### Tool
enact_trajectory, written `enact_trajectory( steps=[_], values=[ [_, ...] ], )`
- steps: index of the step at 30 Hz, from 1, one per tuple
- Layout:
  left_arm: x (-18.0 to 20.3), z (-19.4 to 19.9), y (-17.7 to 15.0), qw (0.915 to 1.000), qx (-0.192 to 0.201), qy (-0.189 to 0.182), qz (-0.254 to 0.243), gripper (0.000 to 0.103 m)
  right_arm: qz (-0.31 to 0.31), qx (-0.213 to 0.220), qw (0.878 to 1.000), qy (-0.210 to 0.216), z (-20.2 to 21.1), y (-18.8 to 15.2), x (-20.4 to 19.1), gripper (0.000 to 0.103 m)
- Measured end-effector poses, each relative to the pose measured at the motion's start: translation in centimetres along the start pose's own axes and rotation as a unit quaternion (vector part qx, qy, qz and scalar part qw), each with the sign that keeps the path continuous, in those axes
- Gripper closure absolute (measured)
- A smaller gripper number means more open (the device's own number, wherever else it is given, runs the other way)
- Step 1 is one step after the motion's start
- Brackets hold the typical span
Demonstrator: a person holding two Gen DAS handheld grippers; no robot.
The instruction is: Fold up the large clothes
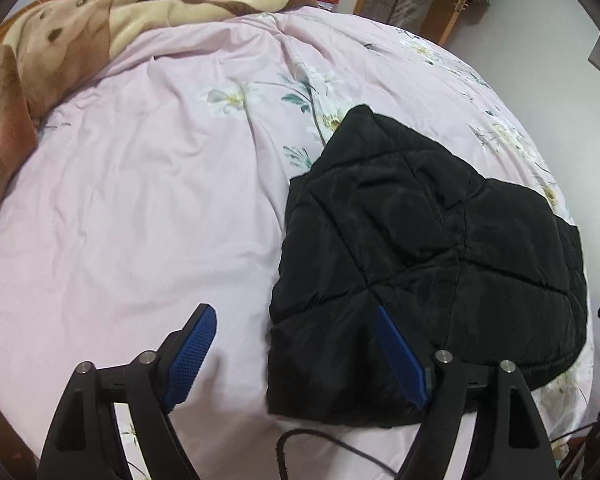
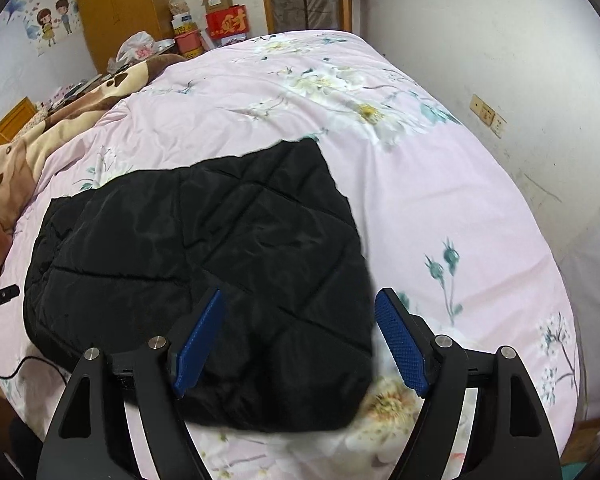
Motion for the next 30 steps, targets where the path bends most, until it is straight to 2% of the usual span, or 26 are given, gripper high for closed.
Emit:
enact_trajectory(
  steps=[3,7,13,15,19,23,24,30],
  values=[
    [-0.5,-0.7,0.0,0.9997,-0.01,-0.022,-0.002,0.019,0.0,-0.003,1.0,-0.008,-0.2,-0.5,1.0,0.026],
    [-0.8,-2.5,0.4,0.9984,-0.032,-0.047,0.004,0.017,-0.016,-0.022,1.0,0.001,-1.4,-0.6,2.1,0.025],
    [-1.5,-4.5,1.7,0.9961,-0.044,-0.075,0.018,0.012,-0.02,-0.036,0.999,0.01,-3.0,-0.6,2.2,0.025],
    [-1.6,-5.5,2.4,0.9936,-0.052,-0.097,0.025,0.009,-0.015,-0.039,0.999,0.013,-3.3,-0.6,1.9,0.025],
    [-1.6,-8.2,3.6,0.9891,-0.082,-0.117,0.037,0.008,-0.016,-0.037,0.999,0.019,-3.6,-0.6,1.7,0.025],
    [-0.6,-10.4,4.1,0.9801,-0.107,-0.161,0.044,0.005,-0.013,-0.041,0.999,0.023,-3.9,-0.5,1.7,0.025],
    [-0.4,-10.9,4.1,0.9801,-0.111,-0.158,0.044,0.0,-0.011,-0.041,0.999,0.024,-4.0,-0.5,1.7,0.025],
    [0.2,-12.7,3.8,0.9784,-0.124,-0.156,0.055,0.0,-0.009,-0.044,0.998,0.035,-4.4,-0.3,1.9,0.025]
  ],
)
Point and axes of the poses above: each gripper's, at about its wrist camera, not at the fingertips, and z roughly against the way its jaws point, x to its right, y to its top, the point moved 1 cm from there along -z, roughly the way its jaws point, and after that the axes turned 8 degrees about -y, right-handed, at the moved point
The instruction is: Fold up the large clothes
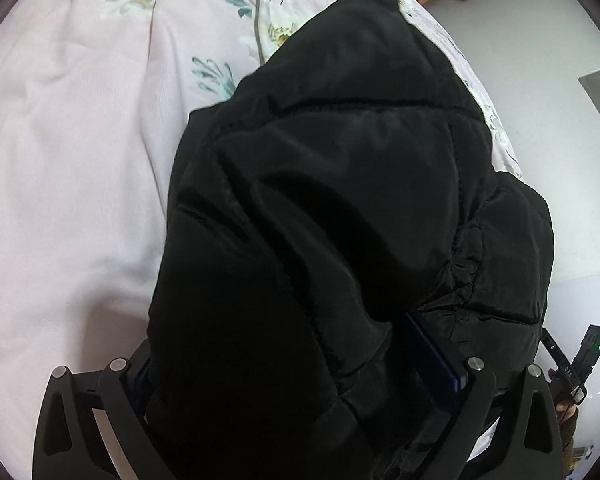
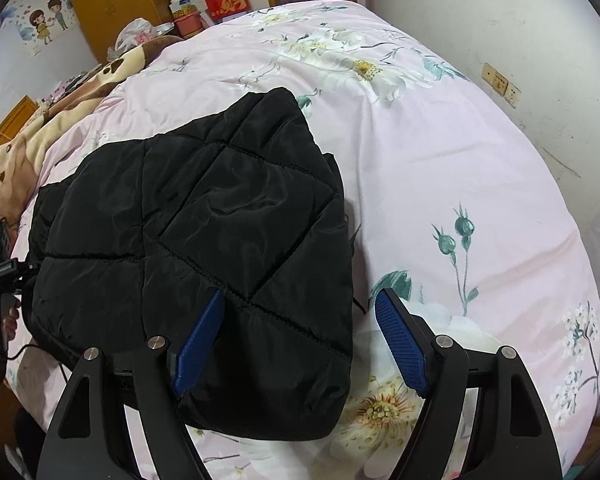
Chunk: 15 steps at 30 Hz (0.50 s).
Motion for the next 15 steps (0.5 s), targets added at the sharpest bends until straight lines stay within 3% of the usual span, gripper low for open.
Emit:
enact_trajectory(
  steps=[3,7,9,12,15],
  values=[
    [0.3,-0.3,-0.2,1.0,0.001,0.008,-0.006,0.005,-0.005,-0.003,1.0,0.01,-0.3,0.1,0.3,0.025],
    [2.2,-0.7,-0.4,0.9974,-0.005,0.05,-0.051,0.027,-0.016,-0.006,0.999,0.029,-0.5,-0.1,1.0,0.025],
    [2.9,-0.8,-0.4,0.996,-0.003,0.064,-0.063,0.032,-0.024,-0.008,0.999,0.046,-0.5,-0.2,1.2,0.025],
    [2.9,-0.9,-0.3,0.996,-0.001,0.064,-0.062,0.03,-0.025,-0.009,0.997,0.074,-0.8,-0.1,1.4,0.025],
    [2.9,-1.1,-0.3,0.9957,0.001,0.074,-0.057,0.024,-0.025,-0.038,0.994,0.101,-2.5,0.4,1.6,0.024]
  ],
)
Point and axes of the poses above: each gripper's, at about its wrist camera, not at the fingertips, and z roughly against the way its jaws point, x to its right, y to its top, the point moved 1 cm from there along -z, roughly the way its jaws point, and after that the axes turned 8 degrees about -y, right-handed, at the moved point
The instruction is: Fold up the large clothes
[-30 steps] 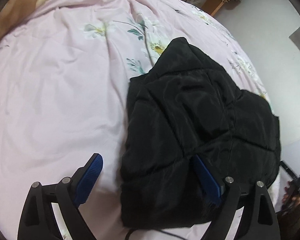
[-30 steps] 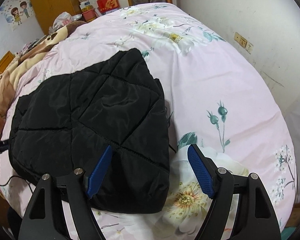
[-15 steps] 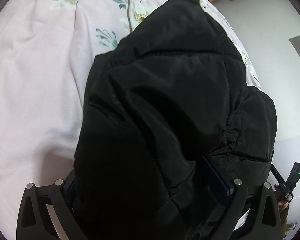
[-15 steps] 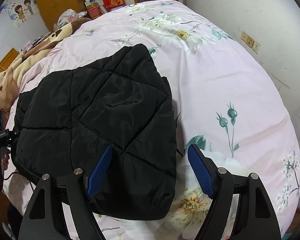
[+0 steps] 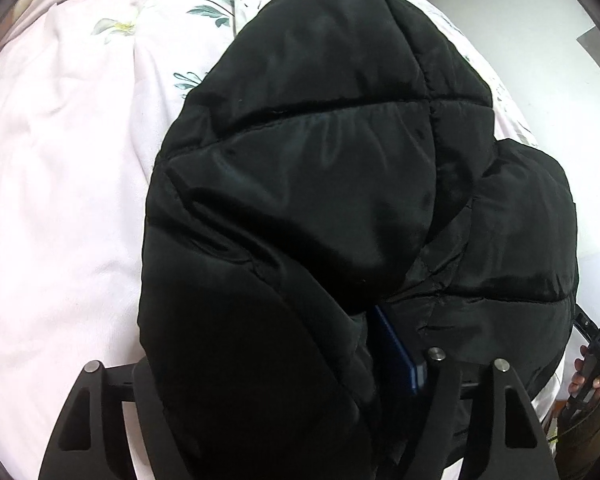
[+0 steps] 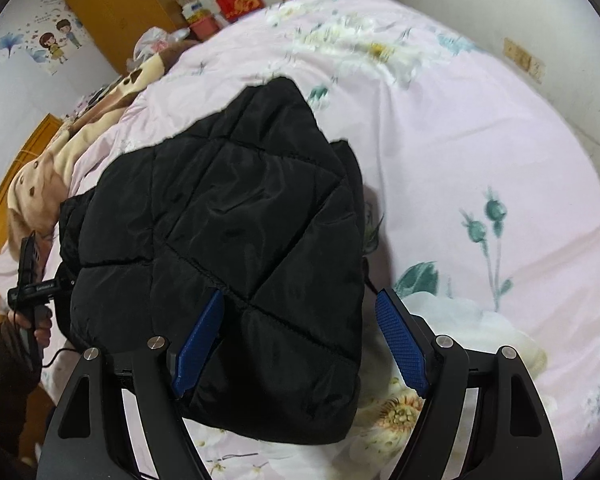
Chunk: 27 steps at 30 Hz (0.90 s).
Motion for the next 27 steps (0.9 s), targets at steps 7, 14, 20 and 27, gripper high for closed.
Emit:
enact_trajectory(
  steps=[7,14,20,27],
  values=[
    [-1.3,-0.9,0.2,1.0,-0.004,0.002,0.002,0.011,0.006,-0.066,0.997,0.042,-4.5,1.3,-0.2,0.006],
    [-1.7,-1.7,0.8,0.9999,-0.014,0.0,0.001,0.01,0.001,-0.121,0.989,0.09,-7.8,1.9,-0.2,0.003],
    [-1.8,-2.5,1.6,0.9996,-0.025,-0.011,0.011,0.012,0.01,-0.15,0.982,0.11,-9.1,2.1,-1.5,0.004],
    [-0.8,-1.7,1.9,0.9997,-0.021,-0.011,0.002,0.035,0.05,-0.11,0.989,0.09,-6.6,1.7,-3.1,0.037]
  ],
)
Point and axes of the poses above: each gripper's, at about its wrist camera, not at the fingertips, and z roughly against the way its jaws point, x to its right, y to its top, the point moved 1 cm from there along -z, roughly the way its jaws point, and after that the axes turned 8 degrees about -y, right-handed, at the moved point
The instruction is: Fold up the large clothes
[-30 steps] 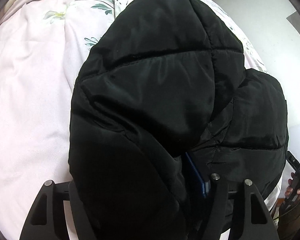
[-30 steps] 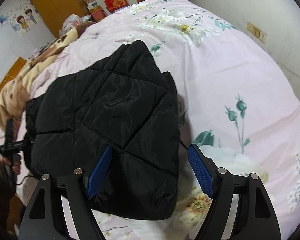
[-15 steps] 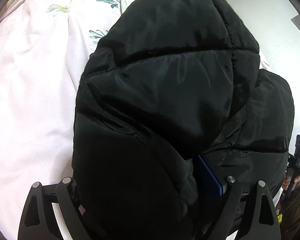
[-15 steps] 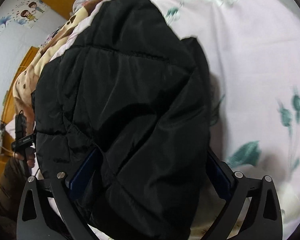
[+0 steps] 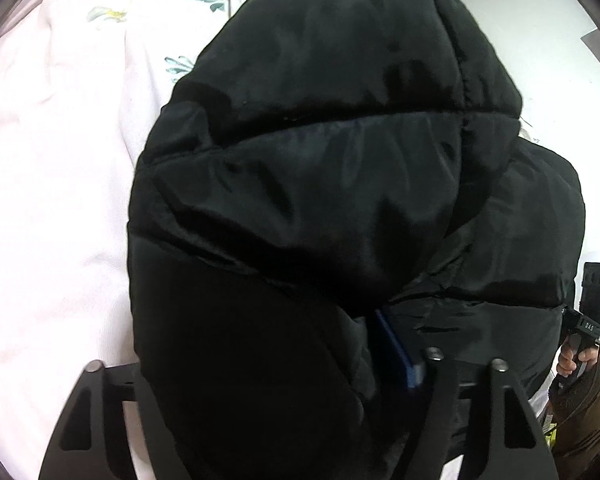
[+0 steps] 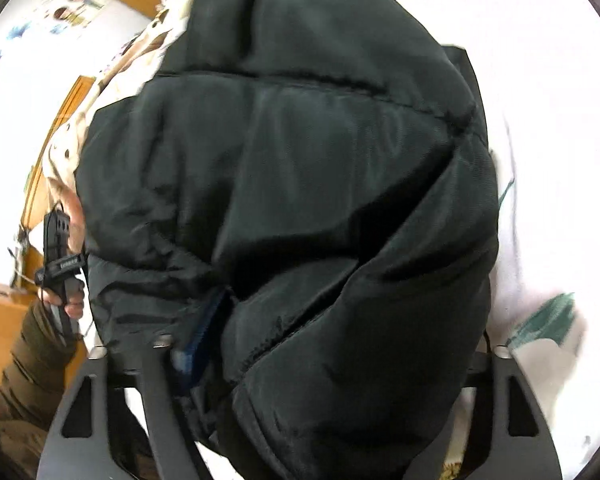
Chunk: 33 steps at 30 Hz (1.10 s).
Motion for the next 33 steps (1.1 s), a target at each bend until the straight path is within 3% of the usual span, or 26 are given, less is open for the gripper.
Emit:
enact_trajectory(
  steps=[7,12,19,33],
  values=[
    [1.2,-0.4,0.1,0.9995,0.011,0.03,-0.004,0.038,-0.008,0.006,0.999,-0.038,-0.2,-0.1,-1.8,0.038],
    [2.0,0.8,-1.1,0.999,0.023,0.038,-0.007,0.052,0.025,0.039,0.994,-0.096,0.9,-0.8,-6.2,0.056],
    [3.8,2.5,-1.2,0.9966,0.039,0.073,0.003,0.066,0.045,0.078,0.985,-0.15,2.6,-2.1,-10.2,0.068],
    [3.9,8.2,-1.4,0.9938,0.097,0.049,0.023,0.074,0.057,0.141,0.977,-0.151,7.5,-3.0,-13.7,0.074]
  ],
)
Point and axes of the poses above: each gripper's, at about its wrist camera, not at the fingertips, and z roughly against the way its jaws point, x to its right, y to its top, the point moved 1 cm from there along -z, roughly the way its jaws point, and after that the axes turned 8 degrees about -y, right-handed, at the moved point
